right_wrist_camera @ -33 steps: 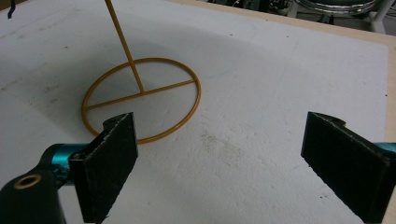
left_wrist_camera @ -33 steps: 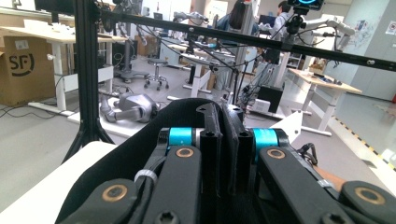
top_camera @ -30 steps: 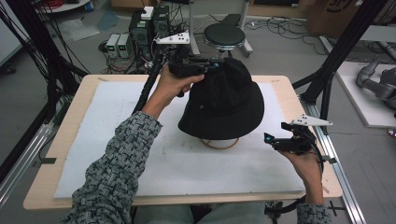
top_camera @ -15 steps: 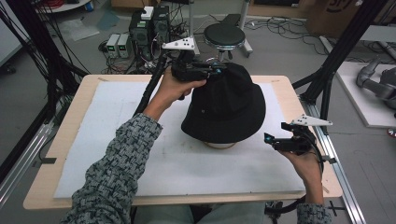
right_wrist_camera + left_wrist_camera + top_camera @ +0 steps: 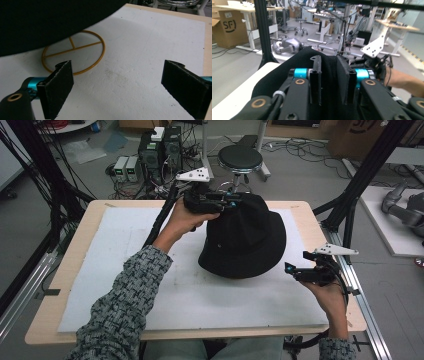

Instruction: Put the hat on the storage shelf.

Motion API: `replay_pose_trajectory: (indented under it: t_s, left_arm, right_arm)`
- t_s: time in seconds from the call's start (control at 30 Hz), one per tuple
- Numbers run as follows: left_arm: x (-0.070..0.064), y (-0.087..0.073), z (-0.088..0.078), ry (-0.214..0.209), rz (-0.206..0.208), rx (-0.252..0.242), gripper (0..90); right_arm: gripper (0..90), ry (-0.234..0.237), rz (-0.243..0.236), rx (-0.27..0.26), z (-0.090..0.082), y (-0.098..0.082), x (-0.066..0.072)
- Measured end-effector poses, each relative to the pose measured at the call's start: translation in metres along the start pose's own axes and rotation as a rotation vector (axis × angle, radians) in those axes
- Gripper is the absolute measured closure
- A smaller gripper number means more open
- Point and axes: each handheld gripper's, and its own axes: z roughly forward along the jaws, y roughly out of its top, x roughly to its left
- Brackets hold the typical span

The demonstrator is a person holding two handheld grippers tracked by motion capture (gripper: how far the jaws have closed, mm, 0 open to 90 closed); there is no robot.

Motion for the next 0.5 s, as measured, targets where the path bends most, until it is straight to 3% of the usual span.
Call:
replay_pose_trajectory:
  t_s: [0.1,0.5]
  left_arm:
    - [-0.0021,-0.0013,0.0031,-0.005,0.021,0.012,68.5]
    - [-0.0007,-0.0014,-0.0011,0.019,0.026,0.013,59.5]
  right_arm:
    - [10.5,-0.003,0.006,0.001,-0.0012,-0.0008,-0.0014]
    - [10.5,-0.003,0.013,0.000,-0.0019,-0.0010,-0.0021]
